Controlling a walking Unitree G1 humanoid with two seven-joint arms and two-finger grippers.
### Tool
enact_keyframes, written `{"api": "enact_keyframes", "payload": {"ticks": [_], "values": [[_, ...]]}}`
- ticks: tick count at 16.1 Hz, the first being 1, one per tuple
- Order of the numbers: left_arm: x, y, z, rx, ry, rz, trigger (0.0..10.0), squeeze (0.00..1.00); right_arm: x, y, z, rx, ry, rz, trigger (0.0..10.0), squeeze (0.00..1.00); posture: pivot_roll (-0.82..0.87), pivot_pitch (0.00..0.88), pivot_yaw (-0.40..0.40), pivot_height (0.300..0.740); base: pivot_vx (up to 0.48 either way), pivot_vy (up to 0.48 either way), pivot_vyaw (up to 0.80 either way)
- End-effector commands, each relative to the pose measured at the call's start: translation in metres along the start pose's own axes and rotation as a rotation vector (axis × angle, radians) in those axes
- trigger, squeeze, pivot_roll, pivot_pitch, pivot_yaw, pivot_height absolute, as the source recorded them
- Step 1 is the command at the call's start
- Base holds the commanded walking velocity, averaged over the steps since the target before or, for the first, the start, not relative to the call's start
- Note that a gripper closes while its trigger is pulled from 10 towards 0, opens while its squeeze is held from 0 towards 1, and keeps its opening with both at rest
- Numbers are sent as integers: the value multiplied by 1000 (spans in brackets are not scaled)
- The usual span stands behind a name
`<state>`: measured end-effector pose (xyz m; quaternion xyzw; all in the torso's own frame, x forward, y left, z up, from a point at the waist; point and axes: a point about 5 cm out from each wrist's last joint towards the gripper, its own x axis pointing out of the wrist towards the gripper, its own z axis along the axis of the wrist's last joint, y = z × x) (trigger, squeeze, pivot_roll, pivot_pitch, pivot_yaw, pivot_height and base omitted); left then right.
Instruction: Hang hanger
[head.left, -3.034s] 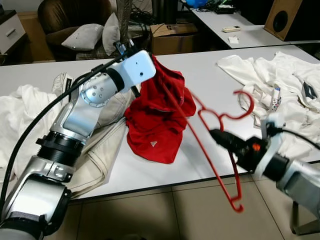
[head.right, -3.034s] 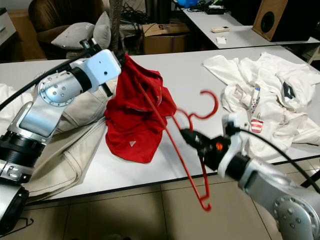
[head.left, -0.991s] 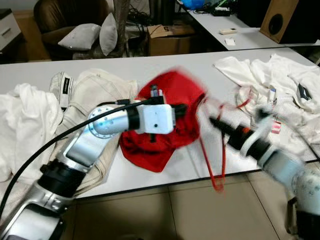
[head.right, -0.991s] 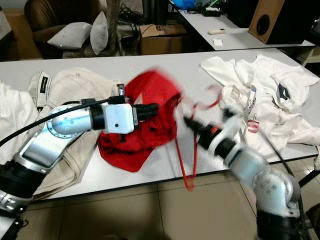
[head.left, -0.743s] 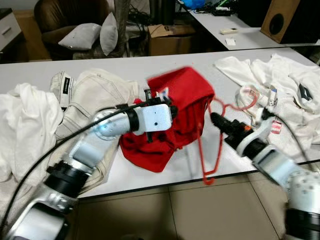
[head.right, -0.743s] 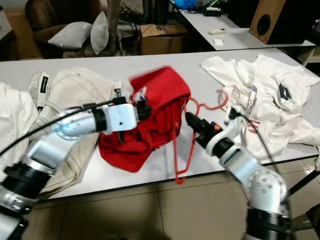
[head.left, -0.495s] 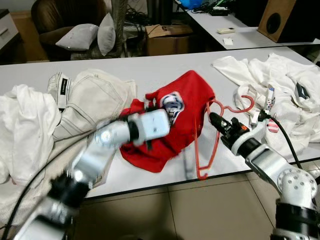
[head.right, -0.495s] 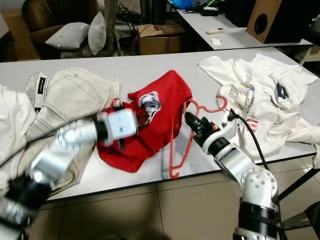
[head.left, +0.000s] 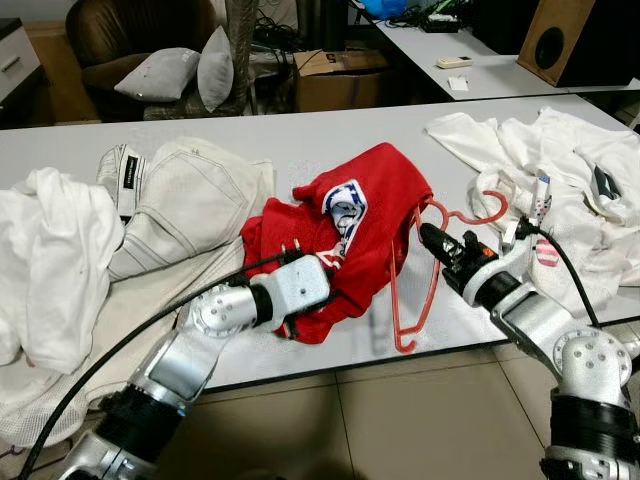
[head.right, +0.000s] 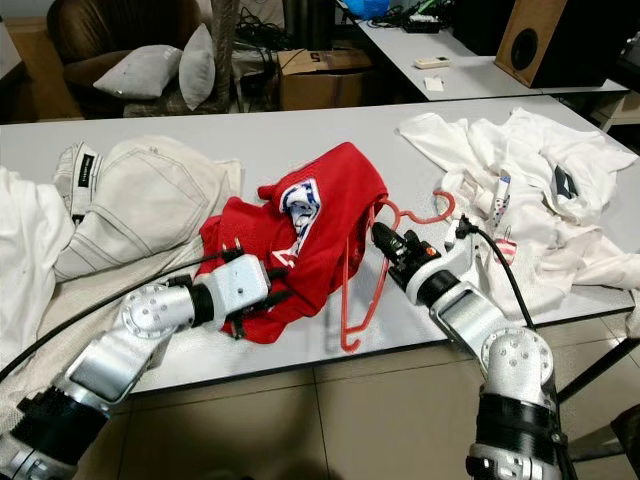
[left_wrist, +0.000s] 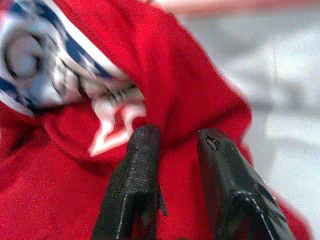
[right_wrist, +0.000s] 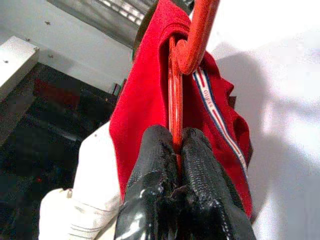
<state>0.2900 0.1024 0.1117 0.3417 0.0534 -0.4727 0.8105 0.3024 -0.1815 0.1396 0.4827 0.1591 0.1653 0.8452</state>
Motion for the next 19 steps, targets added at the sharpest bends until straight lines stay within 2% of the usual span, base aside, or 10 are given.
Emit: {"api": "enact_keyframes", "payload": {"ticks": [1, 4, 6, 9, 10, 11, 15, 19], "values": [[6, -14, -7, 52, 0, -54, 10000, 0, -1, 1, 7, -10, -18, 7, 10000, 0, 11, 0, -4, 740, 0, 0, 0], [14, -16, -12, 75, 14, -17, 10000, 0, 0, 2, 8, -12, -22, 9, 10000, 0, 3, 0, 2, 740, 0, 0, 0], [21, -17, -22, 98, 58, -9, 10000, 0, 0, 3, 8, -21, -20, 11, 10000, 0, 1, 0, 4, 740, 0, 0, 0], [21, -14, -28, 103, 77, 22, 10000, 0, 0, 4, 7, -21, -21, 15, 10000, 0, -2, 0, 11, 740, 0, 0, 0], [21, -14, -29, 109, 76, 24, 3843, 0, 0, 4, 7, -20, -22, 16, 10000, 0, 0, 0, 12, 740, 0, 0, 0], [20, -16, -30, 105, 65, -5, 0, 0, 0, 4, 6, -20, -21, 16, 10000, 0, 1, 0, 14, 740, 0, 0, 0], [19, -26, -40, 63, 101, -119, 0, 0, 1, 4, 5, -20, -21, 18, 10000, 0, 4, 0, 18, 740, 0, 0, 0], [18, -22, -45, 50, 124, -96, 0, 0, 1, 4, 4, -22, -22, 17, 10000, 0, 5, 0, 20, 740, 0, 0, 0]]}}
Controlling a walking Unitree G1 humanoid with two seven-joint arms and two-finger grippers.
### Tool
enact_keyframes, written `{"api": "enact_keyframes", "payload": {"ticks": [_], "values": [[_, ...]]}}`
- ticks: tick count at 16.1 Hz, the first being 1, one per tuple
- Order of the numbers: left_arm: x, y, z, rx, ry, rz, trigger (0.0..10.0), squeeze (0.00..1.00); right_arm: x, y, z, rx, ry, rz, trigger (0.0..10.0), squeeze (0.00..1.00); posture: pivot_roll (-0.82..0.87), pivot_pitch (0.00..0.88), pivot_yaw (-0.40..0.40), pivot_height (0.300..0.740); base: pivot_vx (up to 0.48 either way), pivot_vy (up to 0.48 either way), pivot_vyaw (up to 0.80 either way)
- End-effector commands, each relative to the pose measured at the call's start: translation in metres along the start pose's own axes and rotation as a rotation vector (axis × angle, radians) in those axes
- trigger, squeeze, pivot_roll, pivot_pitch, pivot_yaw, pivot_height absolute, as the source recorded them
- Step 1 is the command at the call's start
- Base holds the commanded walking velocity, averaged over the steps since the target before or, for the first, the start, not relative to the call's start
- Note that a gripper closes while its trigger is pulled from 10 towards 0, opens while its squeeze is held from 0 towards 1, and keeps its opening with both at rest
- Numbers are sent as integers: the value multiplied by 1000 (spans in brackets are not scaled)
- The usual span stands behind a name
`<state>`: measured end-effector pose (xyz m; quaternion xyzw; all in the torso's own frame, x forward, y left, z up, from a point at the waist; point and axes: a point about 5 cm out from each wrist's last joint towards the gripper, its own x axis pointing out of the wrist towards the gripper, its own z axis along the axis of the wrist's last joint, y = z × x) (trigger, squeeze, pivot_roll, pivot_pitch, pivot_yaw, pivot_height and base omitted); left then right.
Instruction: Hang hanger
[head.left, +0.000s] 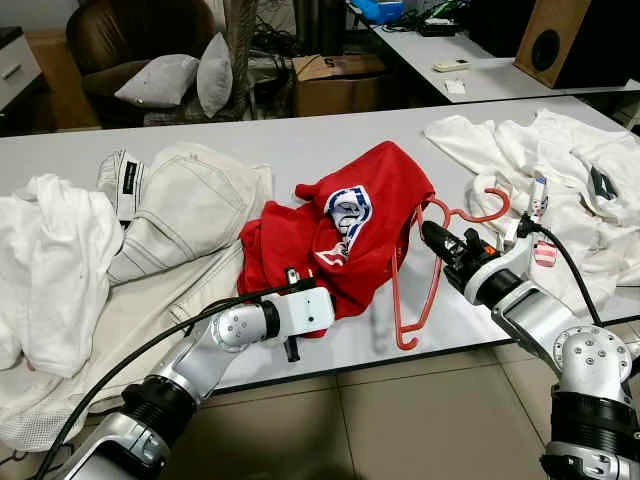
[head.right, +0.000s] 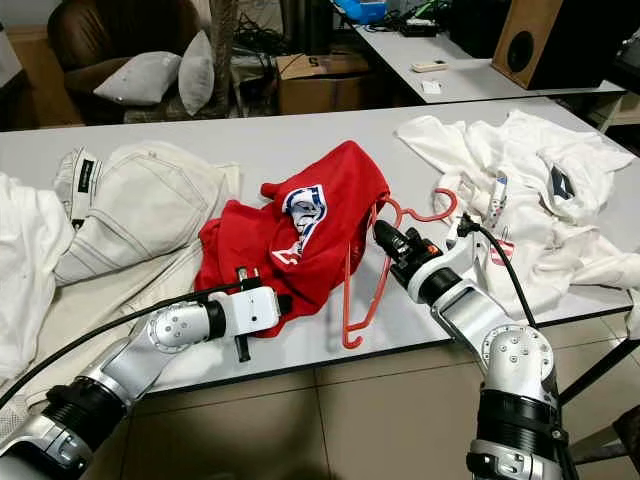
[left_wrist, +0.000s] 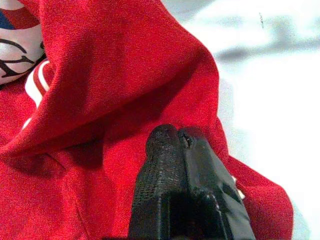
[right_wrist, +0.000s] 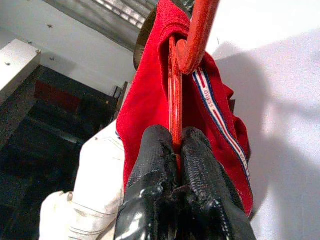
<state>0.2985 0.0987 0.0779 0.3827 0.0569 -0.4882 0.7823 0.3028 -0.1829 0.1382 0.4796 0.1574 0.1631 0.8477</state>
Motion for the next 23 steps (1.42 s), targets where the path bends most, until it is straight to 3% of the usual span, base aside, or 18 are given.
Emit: {"api": "enact_keyframes", "payload": {"ticks": [1, 2, 5, 6, 7, 16, 23], "values": [[-2, -12, -19, -37, 87, -48, 0, 0, 1, 6, 3, -14, -17, 21, 10000, 0, 5, 0, 20, 740, 0, 0, 0], [-3, -13, -20, -50, 84, -58, 0, 0, 2, 6, 4, -10, -20, 21, 10000, 0, 4, 0, 19, 740, 0, 0, 0], [-9, -8, -15, -192, 11, -30, 0, 0, 1, 6, 7, 7, -34, 24, 10000, 0, 8, 0, 15, 740, 0, 0, 0], [-16, 3, -5, -285, -104, 3, 0, 0, 1, 5, 8, 10, -37, 24, 10000, 0, 14, 0, 9, 740, 0, 0, 0], [-22, 9, 2, -309, -176, 6, 0, 0, 2, 5, 9, 10, -36, 25, 10000, 0, 16, 0, 8, 740, 0, 0, 0], [-54, 26, 17, -380, -342, -46, 0, 0, 5, 4, 9, 35, -47, 33, 10000, 0, 27, 0, 9, 740, 0, 0, 0], [-78, 23, 12, -425, -345, -175, 0, 0, 14, 5, 24, 100, -120, 59, 10000, 0, 37, 0, 4, 740, 0, 0, 0]]}}
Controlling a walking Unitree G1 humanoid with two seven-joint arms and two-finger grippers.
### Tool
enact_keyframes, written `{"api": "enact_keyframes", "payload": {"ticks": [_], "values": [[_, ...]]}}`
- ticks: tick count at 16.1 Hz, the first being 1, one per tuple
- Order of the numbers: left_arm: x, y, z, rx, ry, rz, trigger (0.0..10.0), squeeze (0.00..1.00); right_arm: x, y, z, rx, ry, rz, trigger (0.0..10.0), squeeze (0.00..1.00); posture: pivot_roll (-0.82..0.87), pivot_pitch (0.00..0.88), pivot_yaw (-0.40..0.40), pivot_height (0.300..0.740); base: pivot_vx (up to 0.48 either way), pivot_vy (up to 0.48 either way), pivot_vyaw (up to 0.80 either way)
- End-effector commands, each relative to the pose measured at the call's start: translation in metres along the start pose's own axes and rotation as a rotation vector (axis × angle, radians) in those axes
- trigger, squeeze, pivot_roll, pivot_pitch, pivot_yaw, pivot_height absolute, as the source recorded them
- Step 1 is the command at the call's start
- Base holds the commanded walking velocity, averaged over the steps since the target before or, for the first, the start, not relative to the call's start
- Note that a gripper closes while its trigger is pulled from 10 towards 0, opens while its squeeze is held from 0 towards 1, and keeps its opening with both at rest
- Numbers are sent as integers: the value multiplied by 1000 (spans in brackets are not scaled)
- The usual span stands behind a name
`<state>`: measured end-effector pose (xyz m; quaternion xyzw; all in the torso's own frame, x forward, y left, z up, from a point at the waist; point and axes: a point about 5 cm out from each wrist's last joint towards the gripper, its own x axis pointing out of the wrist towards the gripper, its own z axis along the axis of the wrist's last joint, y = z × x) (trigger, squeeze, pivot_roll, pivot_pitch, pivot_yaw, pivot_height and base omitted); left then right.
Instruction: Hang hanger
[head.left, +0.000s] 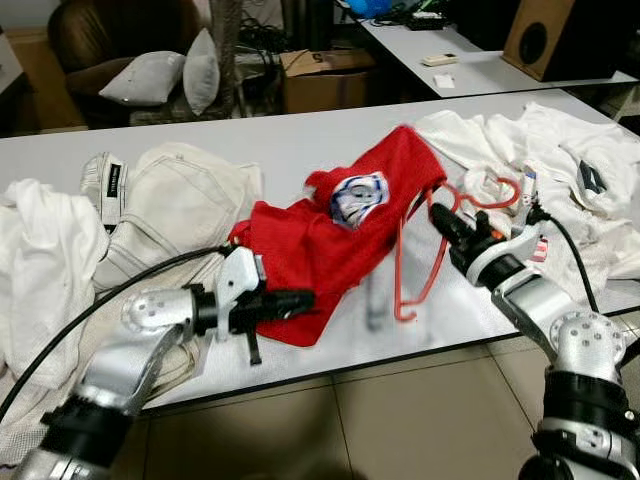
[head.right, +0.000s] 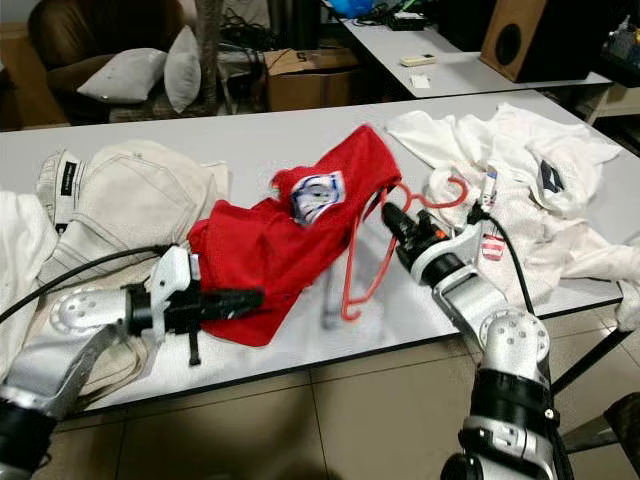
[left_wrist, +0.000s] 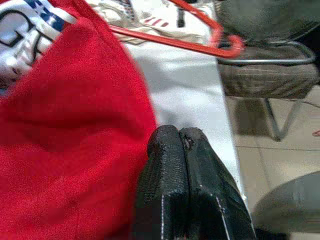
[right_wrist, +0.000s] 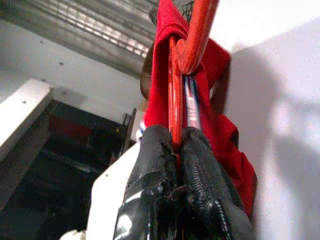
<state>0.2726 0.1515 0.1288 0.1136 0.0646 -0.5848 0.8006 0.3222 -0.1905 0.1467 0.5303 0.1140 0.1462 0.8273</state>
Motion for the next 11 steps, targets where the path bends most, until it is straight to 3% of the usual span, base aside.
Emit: {"api": "enact_keyframes", "payload": {"ticks": [1, 6, 8, 9, 10, 11], "values": [[-2, 0, 6, 10, -13, -13, 0, 0, 3, 4, 5, 8, -22, 23, 10000, 0, 37, 0, 4, 740, 0, 0, 0], [10, -5, 11, 18, -38, -8, 0, 0, 22, 3, 1, 85, -65, 22, 10000, 0, 53, 0, 0, 740, 0, 0, 0], [18, -3, 7, 61, 9, 36, 0, 0, 24, 6, 0, 94, -57, 47, 10000, 0, 56, 0, -2, 740, 0, 0, 0], [28, -1, -3, 97, 78, 93, 7412, 0, 25, 7, 0, 98, -55, 51, 10000, 0, 54, 0, -4, 740, 0, 0, 0], [39, -3, -9, 110, 89, 121, 10000, 0, 24, 6, 1, 97, -52, 45, 10000, 0, 52, 0, -6, 740, 0, 0, 0], [49, -3, -11, 156, 84, 157, 10000, 1000, 24, 4, 1, 95, -48, 37, 10000, 0, 47, 0, -6, 740, 0, 0, 0]]}}
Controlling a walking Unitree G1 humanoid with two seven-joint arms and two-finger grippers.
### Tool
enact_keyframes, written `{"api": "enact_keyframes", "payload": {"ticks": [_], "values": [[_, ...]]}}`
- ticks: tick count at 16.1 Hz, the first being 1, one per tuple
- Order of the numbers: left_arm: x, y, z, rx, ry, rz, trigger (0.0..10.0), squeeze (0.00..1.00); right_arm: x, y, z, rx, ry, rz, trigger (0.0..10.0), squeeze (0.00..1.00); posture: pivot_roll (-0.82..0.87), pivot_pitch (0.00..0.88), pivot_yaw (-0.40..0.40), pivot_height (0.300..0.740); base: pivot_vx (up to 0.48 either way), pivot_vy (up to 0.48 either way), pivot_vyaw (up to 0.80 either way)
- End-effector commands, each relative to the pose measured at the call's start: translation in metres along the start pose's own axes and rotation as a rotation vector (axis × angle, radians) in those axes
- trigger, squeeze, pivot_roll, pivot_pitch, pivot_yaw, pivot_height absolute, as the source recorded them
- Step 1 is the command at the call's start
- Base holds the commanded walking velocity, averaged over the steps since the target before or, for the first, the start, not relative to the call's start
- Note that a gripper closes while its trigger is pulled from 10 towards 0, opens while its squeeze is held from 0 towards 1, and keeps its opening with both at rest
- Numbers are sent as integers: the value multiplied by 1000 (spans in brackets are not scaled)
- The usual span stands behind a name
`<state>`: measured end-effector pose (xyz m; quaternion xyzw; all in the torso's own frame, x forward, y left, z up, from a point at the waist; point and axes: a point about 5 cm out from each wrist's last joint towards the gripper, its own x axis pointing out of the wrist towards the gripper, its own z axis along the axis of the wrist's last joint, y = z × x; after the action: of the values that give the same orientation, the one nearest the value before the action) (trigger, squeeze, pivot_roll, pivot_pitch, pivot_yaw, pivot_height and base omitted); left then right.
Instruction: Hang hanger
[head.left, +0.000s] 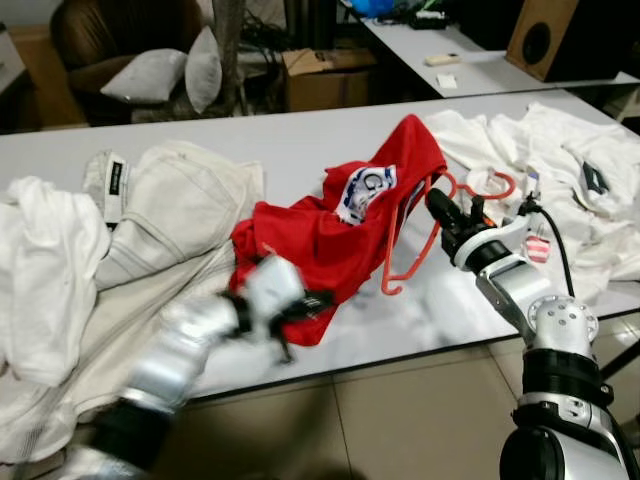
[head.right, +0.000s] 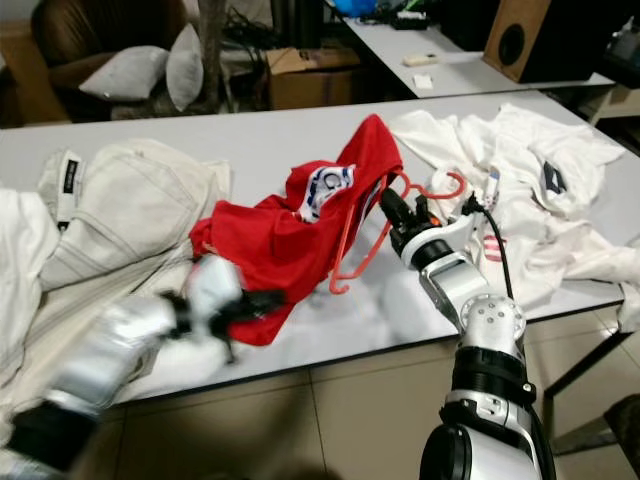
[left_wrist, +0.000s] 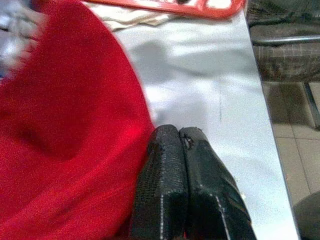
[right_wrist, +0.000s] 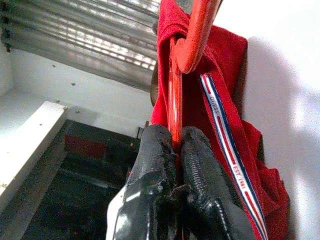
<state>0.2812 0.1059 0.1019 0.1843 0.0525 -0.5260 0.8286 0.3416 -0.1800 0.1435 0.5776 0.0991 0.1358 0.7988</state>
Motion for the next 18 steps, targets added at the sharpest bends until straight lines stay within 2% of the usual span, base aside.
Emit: {"api": "enact_keyframes", "payload": {"ticks": [1, 3, 5, 7, 10, 13, 14, 15, 16, 17, 18], "values": [[7, 4, 3, 75, -11, 58, 10000, 1000, 2, 4, 3, -16, 0, 15, 10000, 0, 47, 0, -6, 740, 0, 0, 0], [13, 6, 6, 131, -38, 131, 10000, 1000, 0, 5, 1, -23, 8, 20, 10000, 0, 34, 0, 0, 740, 0, 0, 0], [18, 13, 6, 203, -44, 204, 10000, 1000, -5, 5, -5, -75, 43, 10, 10000, 0, 24, 0, 6, 740, 0, 0, 0], [20, 10, 0, 220, -33, 158, 10000, 1000, -10, 4, -10, -102, 70, 8, 10000, 0, 16, 0, 12, 740, 0, 0, 0], [22, 10, -1, 248, -31, 161, 10000, 1000, -12, 5, -11, -106, 72, 11, 10000, 0, 13, 0, 16, 740, 0, 0, 0], [26, 10, -19, 258, 73, 146, 10000, 1000, -14, 7, -14, -109, 74, 17, 10000, 0, 8, 0, 22, 740, 0, 0, 0], [24, 8, -35, 221, 176, 104, 10000, 0, -15, 7, -15, -110, 75, 17, 10000, 0, 7, 0, 26, 740, 0, 0, 0], [23, 7, -37, 209, 191, 87, 7647, 0, -15, 7, -15, -111, 74, 17, 10000, 0, 8, 0, 27, 740, 0, 0, 0], [21, 7, -40, 200, 207, 71, 3569, 0, -16, 7, -15, -110, 72, 18, 10000, 0, 10, 0, 28, 740, 0, 0, 0], [20, 5, -44, 180, 222, 46, 0, 0, -16, 7, -14, -108, 69, 18, 10000, 0, 10, 0, 28, 740, 0, 0, 0], [19, 4, -45, 169, 225, 38, 0, 0, -16, 7, -14, -107, 68, 18, 10000, 0, 10, 0, 28, 740, 0, 0, 0]]}}
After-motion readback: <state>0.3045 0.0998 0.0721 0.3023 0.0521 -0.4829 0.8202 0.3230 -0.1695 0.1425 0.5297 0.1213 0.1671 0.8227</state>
